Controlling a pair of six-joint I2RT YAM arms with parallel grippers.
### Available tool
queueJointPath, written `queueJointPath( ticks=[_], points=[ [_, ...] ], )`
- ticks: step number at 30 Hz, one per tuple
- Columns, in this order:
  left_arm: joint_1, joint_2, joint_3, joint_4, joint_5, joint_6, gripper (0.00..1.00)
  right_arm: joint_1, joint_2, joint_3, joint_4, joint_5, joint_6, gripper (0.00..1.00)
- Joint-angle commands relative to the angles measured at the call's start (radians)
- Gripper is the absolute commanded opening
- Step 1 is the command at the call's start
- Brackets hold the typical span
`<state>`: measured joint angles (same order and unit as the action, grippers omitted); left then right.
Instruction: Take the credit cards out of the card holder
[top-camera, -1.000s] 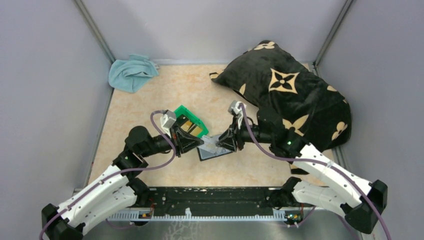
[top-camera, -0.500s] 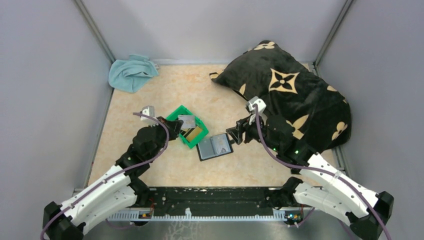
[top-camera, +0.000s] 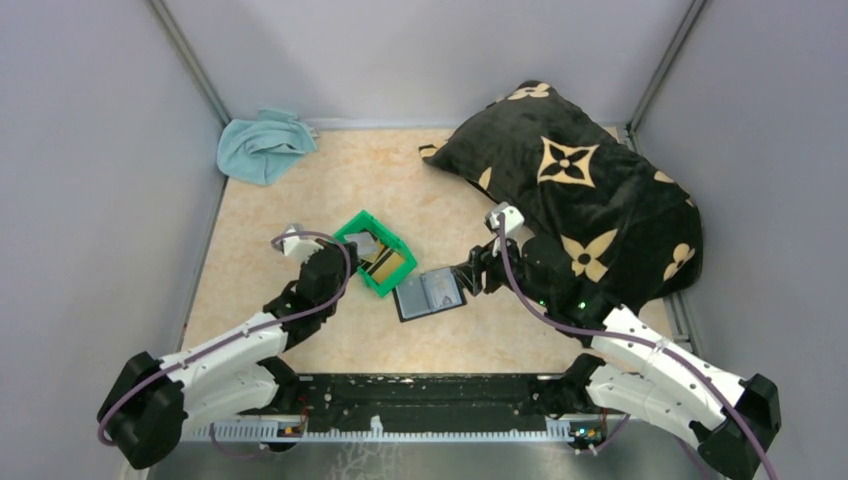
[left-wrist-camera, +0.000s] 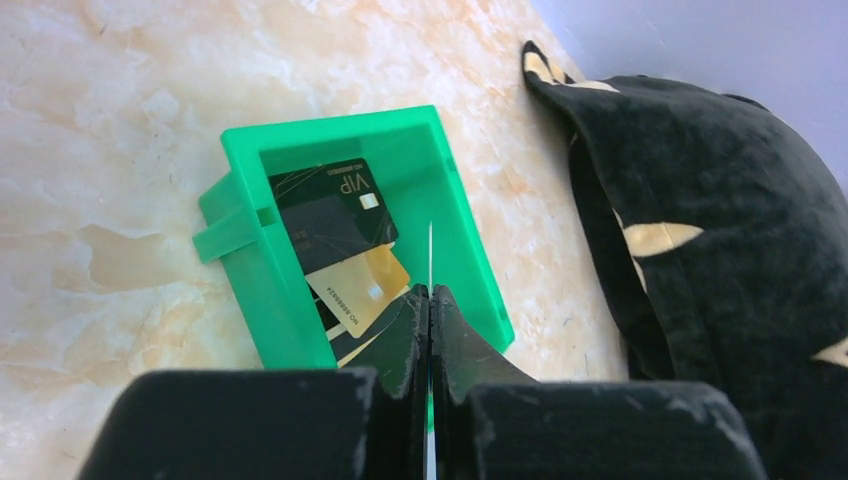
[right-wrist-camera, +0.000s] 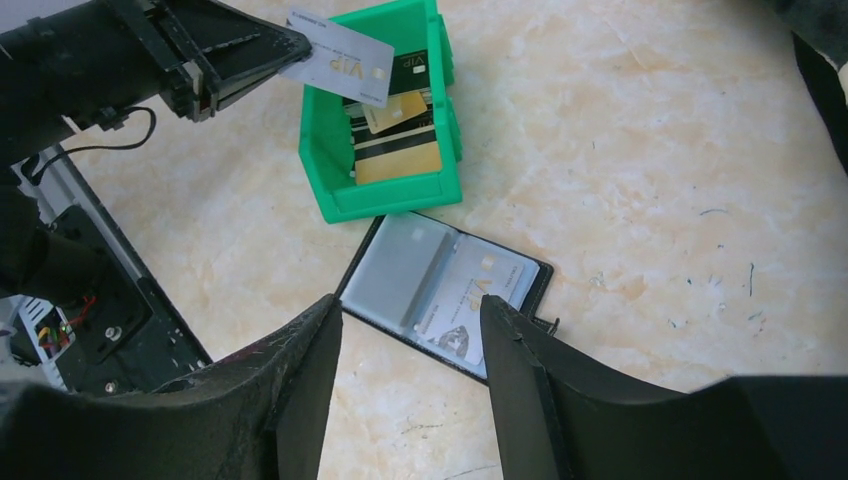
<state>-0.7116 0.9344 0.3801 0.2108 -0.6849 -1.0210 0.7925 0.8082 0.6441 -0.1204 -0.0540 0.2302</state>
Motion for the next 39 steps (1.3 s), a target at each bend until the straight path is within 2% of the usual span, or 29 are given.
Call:
queueJointPath(
  ticks=[1,7,12,13,15,17,24,29,31,34,39],
  points=[
    [-0.001,0.101,0.025,0.102,-0.071,-0.109,0.00,0.004,-0.002,-0.005,0.046,0.002,0.016,0.53],
    [0.005,0.241,0.056,0.225,-0.090,-0.113,0.00,0.004,-0.010,-0.019,0.035,0.009,0.026,0.53],
    [0.013,0.335,0.098,0.253,-0.068,-0.115,0.00,0.004,0.004,-0.024,0.036,0.013,0.027,0.52],
    [0.015,0.348,0.104,0.255,-0.066,-0.115,0.02,0.003,0.007,-0.023,0.037,0.013,0.026,0.52],
    [0.017,0.367,0.113,0.253,-0.066,-0.120,0.14,0.004,0.013,-0.023,0.036,0.010,0.025,0.52],
    [0.018,0.379,0.118,0.246,-0.070,-0.127,0.21,0.004,0.018,-0.026,0.038,0.007,0.024,0.52],
    [0.026,0.385,0.128,0.202,-0.095,-0.144,0.24,0.004,0.016,-0.045,0.038,0.004,0.030,0.52],
    [0.026,0.335,0.111,0.179,-0.097,-0.147,0.52,0.004,0.016,-0.052,0.045,0.003,0.036,0.52],
    [0.025,0.298,0.110,0.133,-0.113,-0.150,0.57,0.004,0.018,-0.053,0.052,0.003,0.038,0.52],
    [0.024,0.240,0.112,0.089,-0.126,-0.112,0.57,0.004,0.023,-0.054,0.058,-0.004,0.041,0.51],
    [0.022,0.181,0.155,0.019,-0.122,-0.047,0.50,0.003,0.041,-0.055,0.078,-0.014,0.046,0.51]
  ],
)
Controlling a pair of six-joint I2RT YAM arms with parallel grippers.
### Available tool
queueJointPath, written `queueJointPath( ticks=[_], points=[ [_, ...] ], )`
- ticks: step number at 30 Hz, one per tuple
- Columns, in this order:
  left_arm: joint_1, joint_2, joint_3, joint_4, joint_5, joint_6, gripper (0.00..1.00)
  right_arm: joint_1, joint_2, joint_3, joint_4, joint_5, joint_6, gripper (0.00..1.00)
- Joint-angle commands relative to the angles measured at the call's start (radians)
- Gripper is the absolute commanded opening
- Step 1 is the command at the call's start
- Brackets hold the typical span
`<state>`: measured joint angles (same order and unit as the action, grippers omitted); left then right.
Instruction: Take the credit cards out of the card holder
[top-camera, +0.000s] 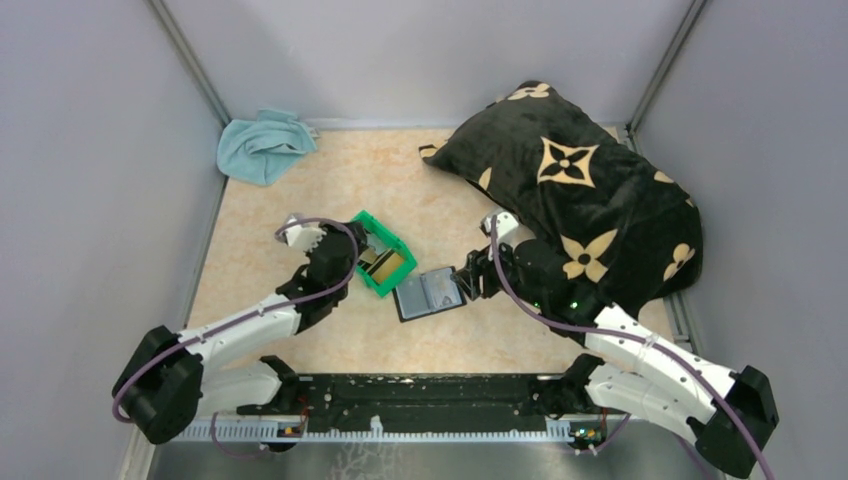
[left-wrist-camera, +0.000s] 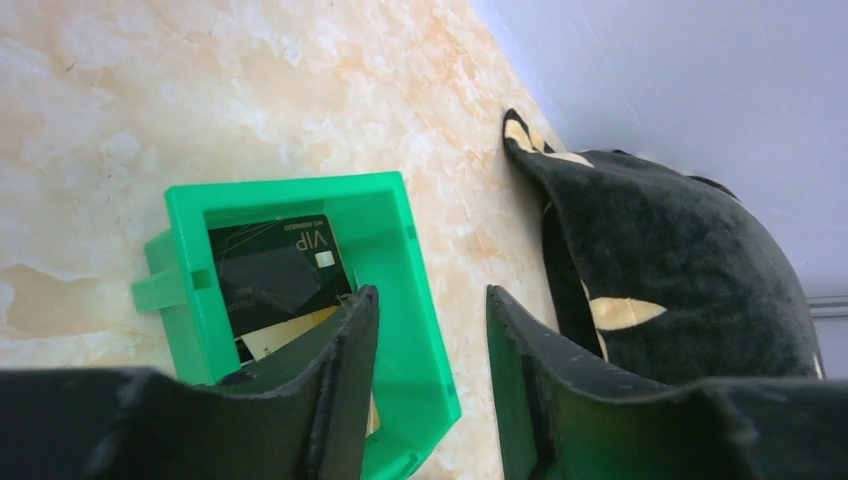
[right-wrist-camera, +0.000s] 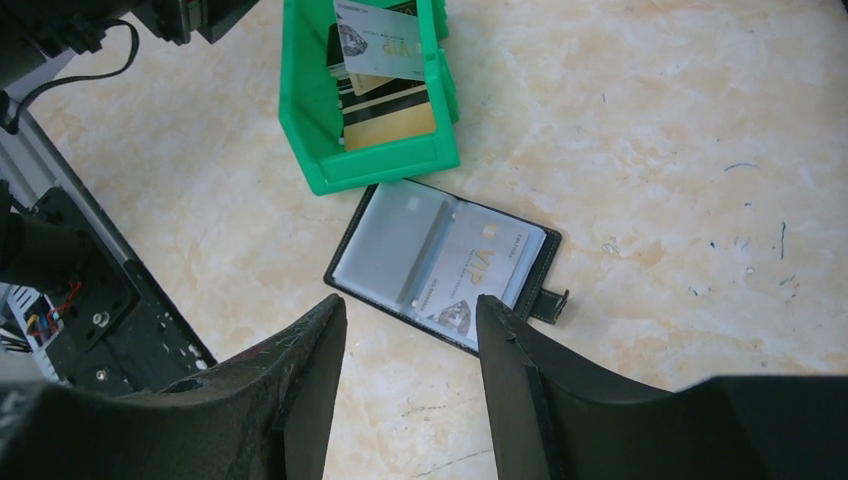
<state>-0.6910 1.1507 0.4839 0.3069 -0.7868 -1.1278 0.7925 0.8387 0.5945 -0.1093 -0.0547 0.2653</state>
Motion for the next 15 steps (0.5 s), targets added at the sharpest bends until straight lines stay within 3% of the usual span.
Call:
queueJointPath(
  ticks=[1,5,8,11,15],
  points=[
    [-0.001,-0.041,0.062,-0.084,-0.011,0.074,0.44,0.004,0.014,-0.005,0.071,-0.016,0.012,0.51],
    [-0.004,-0.003,0.108,0.043,0.153,0.271,0.14,0.004,0.033,-0.005,0.088,-0.024,0.020,0.50],
    [-0.003,0.068,0.144,0.116,0.309,0.304,0.01,0.004,0.044,-0.006,0.093,-0.024,0.022,0.50],
    [-0.001,0.115,0.149,0.162,0.361,0.253,0.00,0.003,0.046,-0.004,0.088,-0.023,0.023,0.49],
    [0.016,0.158,0.180,0.059,0.335,0.175,0.00,0.003,0.035,-0.013,0.081,-0.009,0.022,0.49]
  ],
)
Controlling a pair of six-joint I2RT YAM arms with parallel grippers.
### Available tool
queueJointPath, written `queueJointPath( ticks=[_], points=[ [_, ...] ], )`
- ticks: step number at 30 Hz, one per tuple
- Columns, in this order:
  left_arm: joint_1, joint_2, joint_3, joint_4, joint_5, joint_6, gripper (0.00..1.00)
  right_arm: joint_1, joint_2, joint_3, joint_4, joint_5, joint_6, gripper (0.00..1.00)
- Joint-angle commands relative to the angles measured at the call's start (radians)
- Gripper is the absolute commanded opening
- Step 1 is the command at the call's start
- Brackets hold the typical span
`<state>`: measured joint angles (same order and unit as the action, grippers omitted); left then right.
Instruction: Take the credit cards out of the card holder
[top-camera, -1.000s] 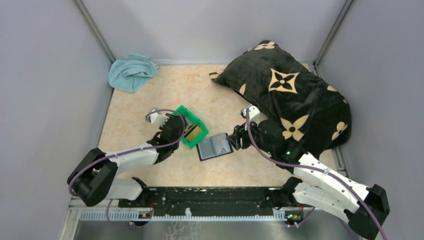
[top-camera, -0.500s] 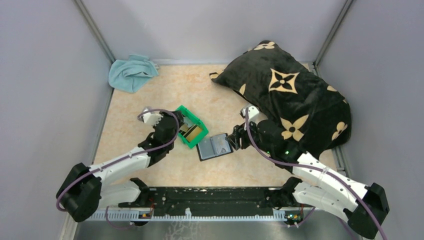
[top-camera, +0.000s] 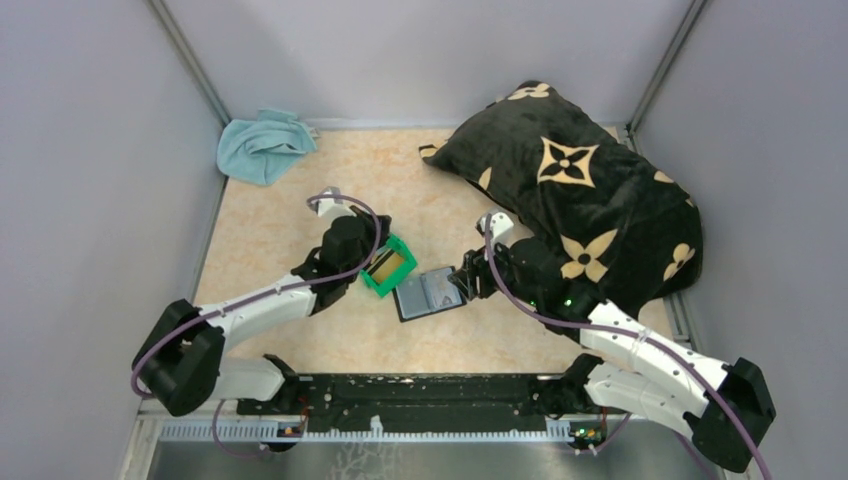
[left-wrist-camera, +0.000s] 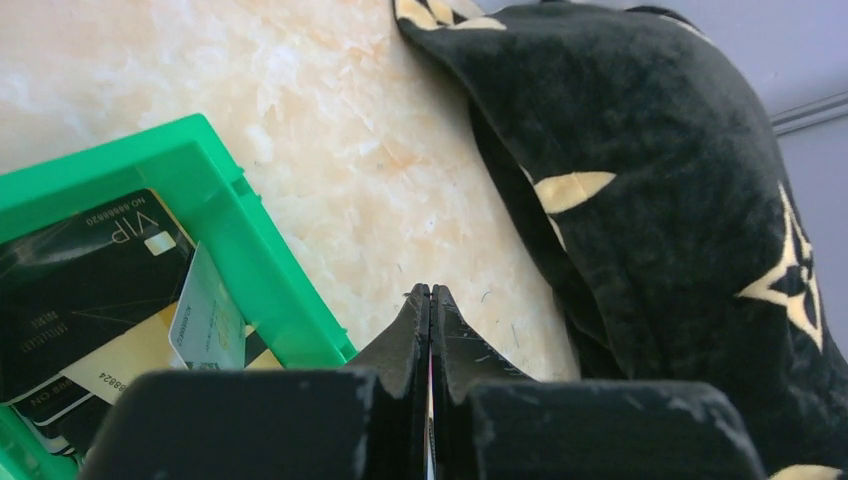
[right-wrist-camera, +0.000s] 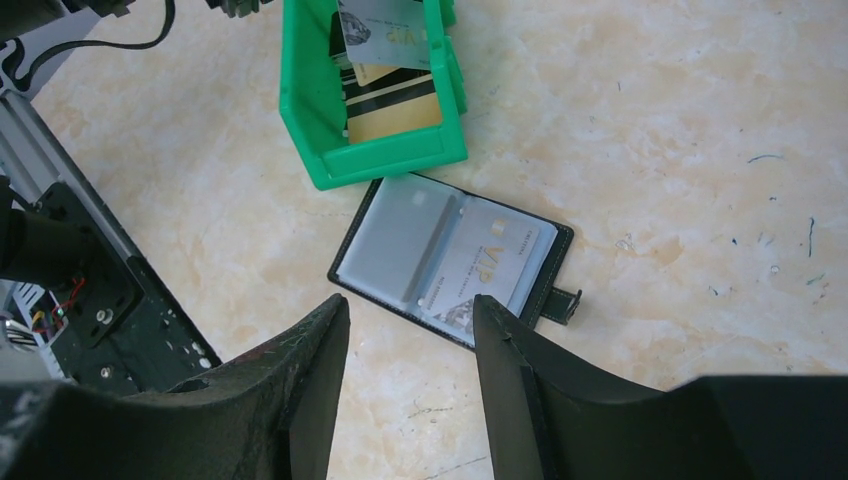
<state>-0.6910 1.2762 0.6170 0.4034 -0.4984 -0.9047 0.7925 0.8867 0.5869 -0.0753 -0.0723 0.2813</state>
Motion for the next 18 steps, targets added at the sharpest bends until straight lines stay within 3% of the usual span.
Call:
queueJointPath(
  ticks=[1,7,13,18],
  points=[
    [0.022,0.041,0.054,-0.055,0.047,-0.058,0.00,0.003,-0.016,-0.010,0.047,0.011,0.006,0.49],
    [0.045,0.090,0.101,-0.225,-0.004,-0.128,0.03,0.002,-0.018,-0.032,0.062,0.007,0.015,0.49],
    [0.131,0.195,0.107,-0.267,0.115,-0.194,0.00,0.002,-0.020,-0.031,0.059,0.011,0.012,0.49],
    [0.135,0.202,0.099,-0.308,0.119,-0.223,0.00,-0.004,-0.035,-0.048,0.062,0.025,0.010,0.49]
  ],
)
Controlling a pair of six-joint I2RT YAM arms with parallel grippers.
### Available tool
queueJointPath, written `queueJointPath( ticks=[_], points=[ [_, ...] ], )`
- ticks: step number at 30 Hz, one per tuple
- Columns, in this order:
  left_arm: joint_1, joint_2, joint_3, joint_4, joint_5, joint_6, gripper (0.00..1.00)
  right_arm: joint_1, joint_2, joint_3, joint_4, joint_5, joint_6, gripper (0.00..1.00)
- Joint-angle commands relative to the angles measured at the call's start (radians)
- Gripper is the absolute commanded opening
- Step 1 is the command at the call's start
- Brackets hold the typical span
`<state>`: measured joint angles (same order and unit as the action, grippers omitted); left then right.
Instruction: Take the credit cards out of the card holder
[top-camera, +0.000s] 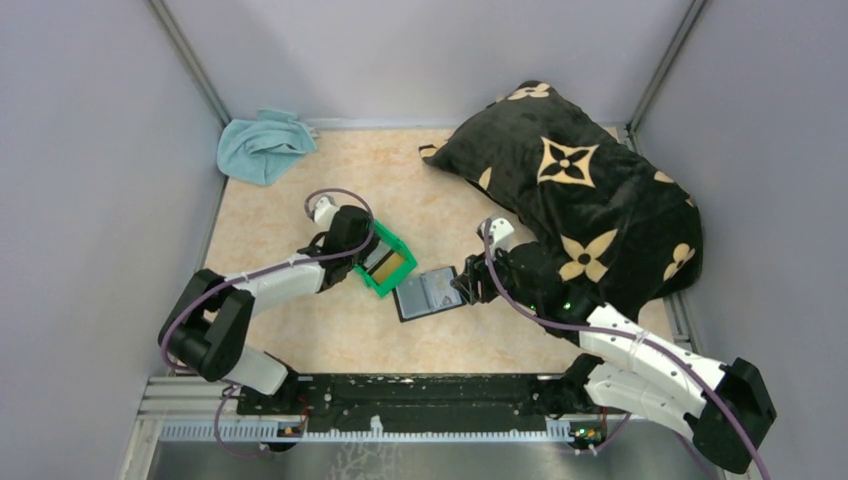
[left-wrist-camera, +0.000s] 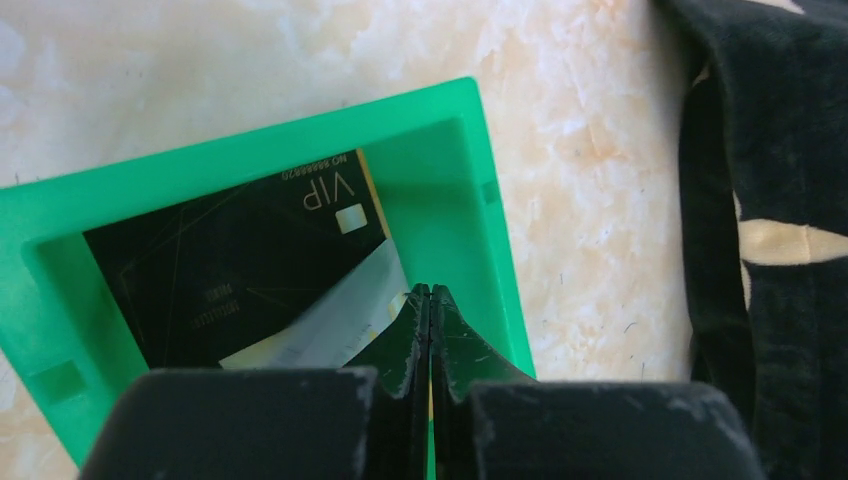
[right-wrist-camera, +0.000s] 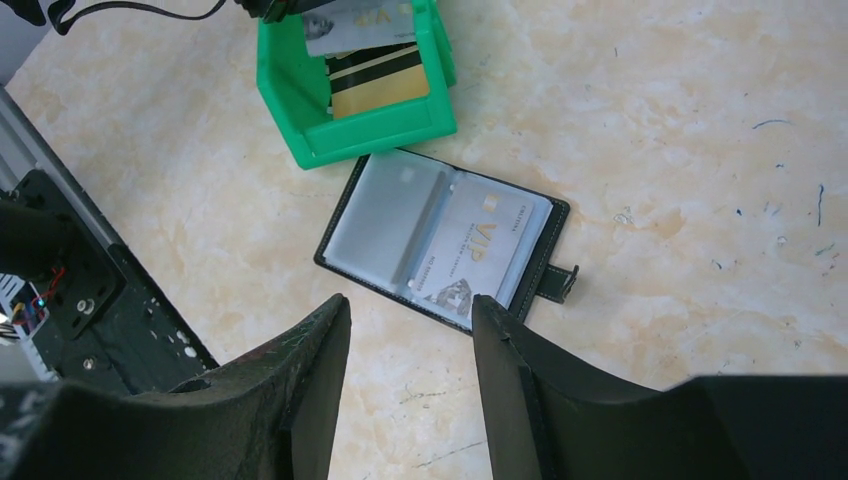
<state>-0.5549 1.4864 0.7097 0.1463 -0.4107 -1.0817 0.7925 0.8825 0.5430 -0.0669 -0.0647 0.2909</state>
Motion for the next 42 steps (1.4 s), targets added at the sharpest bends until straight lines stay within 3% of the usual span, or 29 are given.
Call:
queueJointPath(
  ticks=[1,7,14,15,18,19,21,23,27,33,36,40,42],
  points=[
    [-0.001,-0.011,0.005,-0.052,0.030,-0.045,0.00,-0.007,-0.028,-0.008,0.060,0.017,0.000,0.49],
    [-0.001,-0.020,0.014,-0.085,0.013,-0.041,0.00,-0.015,0.009,-0.022,0.098,-0.004,0.007,0.48],
    [-0.012,-0.087,0.006,0.083,0.134,0.111,0.24,-0.019,0.019,-0.022,0.107,-0.010,0.010,0.47],
    [-0.019,-0.089,0.016,0.096,0.152,0.138,0.27,-0.019,0.019,-0.024,0.108,-0.009,0.010,0.43],
    [-0.048,-0.057,0.102,-0.066,0.129,0.192,0.42,-0.021,0.025,-0.024,0.109,-0.010,0.013,0.05],
    [-0.050,-0.039,0.130,-0.116,0.133,0.219,0.47,-0.021,0.025,-0.025,0.108,-0.012,0.013,0.00],
    [-0.050,-0.008,0.164,-0.201,0.152,0.258,0.64,-0.022,0.026,-0.024,0.108,-0.011,0.014,0.00],
    [-0.050,0.008,0.181,-0.269,0.183,0.284,0.74,-0.022,0.027,-0.027,0.108,-0.011,0.014,0.00],
    [-0.050,-0.024,0.157,-0.330,0.278,0.285,0.77,-0.024,0.029,-0.034,0.111,-0.008,0.014,0.00],
    [-0.050,-0.075,0.076,-0.283,0.377,0.292,0.76,-0.035,0.042,-0.029,0.114,0.000,0.002,0.00],
    [-0.045,-0.031,0.077,-0.290,0.375,0.296,0.75,-0.039,0.059,-0.020,0.119,-0.011,0.001,0.13],
    [-0.038,0.026,0.102,-0.295,0.396,0.296,0.75,-0.042,0.073,-0.013,0.119,-0.018,0.000,0.39],
    [-0.032,0.044,0.110,-0.298,0.387,0.301,0.76,-0.045,0.070,-0.015,0.120,-0.023,-0.001,0.43]
  ],
)
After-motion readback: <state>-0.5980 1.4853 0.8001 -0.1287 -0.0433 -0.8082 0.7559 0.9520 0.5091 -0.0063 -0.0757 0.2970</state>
